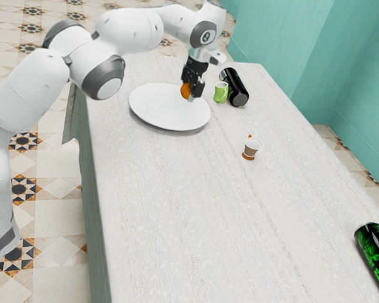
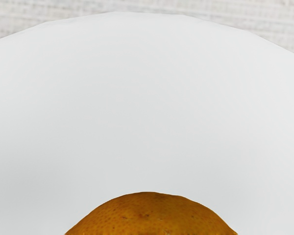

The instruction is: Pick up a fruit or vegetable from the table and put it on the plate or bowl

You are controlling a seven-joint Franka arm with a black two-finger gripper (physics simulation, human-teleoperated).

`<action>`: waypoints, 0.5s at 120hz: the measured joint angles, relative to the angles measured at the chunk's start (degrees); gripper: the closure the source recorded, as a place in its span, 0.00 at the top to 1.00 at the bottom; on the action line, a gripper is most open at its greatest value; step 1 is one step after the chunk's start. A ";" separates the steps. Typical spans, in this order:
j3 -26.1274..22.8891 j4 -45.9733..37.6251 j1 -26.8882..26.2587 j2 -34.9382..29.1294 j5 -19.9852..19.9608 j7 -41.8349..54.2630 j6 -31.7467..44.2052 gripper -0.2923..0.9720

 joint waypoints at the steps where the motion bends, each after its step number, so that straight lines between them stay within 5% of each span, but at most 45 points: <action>1: -0.08 -0.01 0.06 0.10 -0.06 0.07 0.06 0.48; 27: -0.70 -0.06 0.87 0.66 -2.18 1.68 0.85 0.69; 60: -0.40 1.11 1.16 -4.67 -5.02 3.06 -3.77 0.76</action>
